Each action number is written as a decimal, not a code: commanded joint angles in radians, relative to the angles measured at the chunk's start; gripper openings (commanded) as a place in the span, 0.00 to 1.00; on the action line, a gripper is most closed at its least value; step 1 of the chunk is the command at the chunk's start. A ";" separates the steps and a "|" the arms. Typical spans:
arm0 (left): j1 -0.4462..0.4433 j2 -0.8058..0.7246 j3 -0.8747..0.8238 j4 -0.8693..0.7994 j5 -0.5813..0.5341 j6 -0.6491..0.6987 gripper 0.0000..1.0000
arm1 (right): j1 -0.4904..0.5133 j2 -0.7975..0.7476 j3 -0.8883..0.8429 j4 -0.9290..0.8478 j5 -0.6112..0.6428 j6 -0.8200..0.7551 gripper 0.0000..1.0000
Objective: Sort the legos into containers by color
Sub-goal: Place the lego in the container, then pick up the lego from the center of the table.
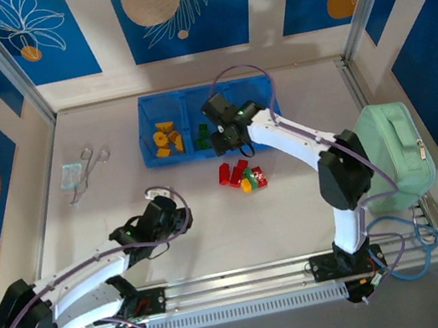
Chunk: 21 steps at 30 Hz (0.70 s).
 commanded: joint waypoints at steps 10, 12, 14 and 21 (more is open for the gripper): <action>-0.031 0.107 0.068 0.073 0.010 0.007 0.53 | -0.030 -0.153 -0.370 0.133 -0.097 0.121 0.43; -0.035 0.118 0.073 0.075 0.010 0.010 0.53 | -0.037 -0.151 -0.399 0.146 -0.101 0.133 0.43; -0.040 0.126 0.079 0.076 0.009 0.011 0.53 | -0.043 -0.145 -0.417 0.158 -0.107 0.138 0.43; -0.054 0.133 0.086 0.072 -0.005 0.010 0.53 | -0.051 -0.105 -0.406 0.170 -0.116 0.130 0.43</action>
